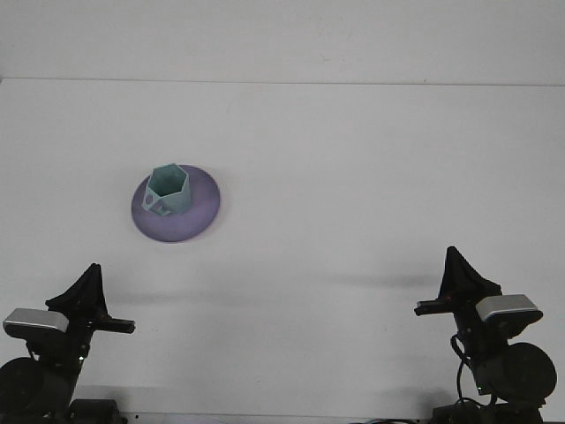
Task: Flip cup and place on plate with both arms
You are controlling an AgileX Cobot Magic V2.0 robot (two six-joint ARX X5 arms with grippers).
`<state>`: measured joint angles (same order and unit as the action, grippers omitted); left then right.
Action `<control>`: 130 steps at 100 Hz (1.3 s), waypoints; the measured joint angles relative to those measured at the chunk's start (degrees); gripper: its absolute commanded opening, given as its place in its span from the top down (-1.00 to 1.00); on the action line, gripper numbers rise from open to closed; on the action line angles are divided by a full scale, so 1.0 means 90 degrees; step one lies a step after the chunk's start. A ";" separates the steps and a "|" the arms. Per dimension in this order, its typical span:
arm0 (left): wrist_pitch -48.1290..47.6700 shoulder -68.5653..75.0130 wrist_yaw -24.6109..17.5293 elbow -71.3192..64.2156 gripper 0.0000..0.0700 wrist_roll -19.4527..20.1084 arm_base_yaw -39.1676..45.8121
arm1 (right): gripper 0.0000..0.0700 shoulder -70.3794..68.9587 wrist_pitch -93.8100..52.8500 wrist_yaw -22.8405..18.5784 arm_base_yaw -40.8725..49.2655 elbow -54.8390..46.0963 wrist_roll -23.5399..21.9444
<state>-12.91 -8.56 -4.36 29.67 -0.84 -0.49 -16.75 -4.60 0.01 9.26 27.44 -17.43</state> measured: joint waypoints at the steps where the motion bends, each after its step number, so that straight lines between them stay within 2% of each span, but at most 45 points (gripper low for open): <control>1: 0.0000 0.0000 0.0000 0.0000 0.97 0.0000 0.0000 | 1.00 0.0000 0.0039 0.0000 0.0000 0.0000 -0.0007; 49: 0.0034 0.0000 0.0000 -0.0017 0.97 0.0000 0.0000 | 1.00 0.0000 0.0551 0.0000 0.0000 0.0000 -0.0100; 61: 0.0544 0.0143 0.0000 -0.0420 0.97 0.0000 0.0000 | 1.00 0.0000 0.0551 0.0000 0.0000 0.0000 -0.0100; 87: 0.2069 0.0928 0.0007 -0.2368 0.97 0.0151 0.0095 | 1.00 0.0000 0.0554 0.0002 0.0000 0.0000 -0.0102; 100: 0.2234 0.0908 0.0015 -0.3077 0.97 0.0153 0.0109 | 1.00 0.0000 0.0549 0.0000 0.0000 0.0000 -0.0102; 130: 0.2521 0.0923 0.0010 -0.3077 0.97 0.0151 0.0109 | 1.00 0.0002 0.0549 0.0000 0.0002 0.0000 -0.0102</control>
<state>9.78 -0.25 -4.27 1.98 0.51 0.49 -16.73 0.34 0.01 9.28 27.44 -18.35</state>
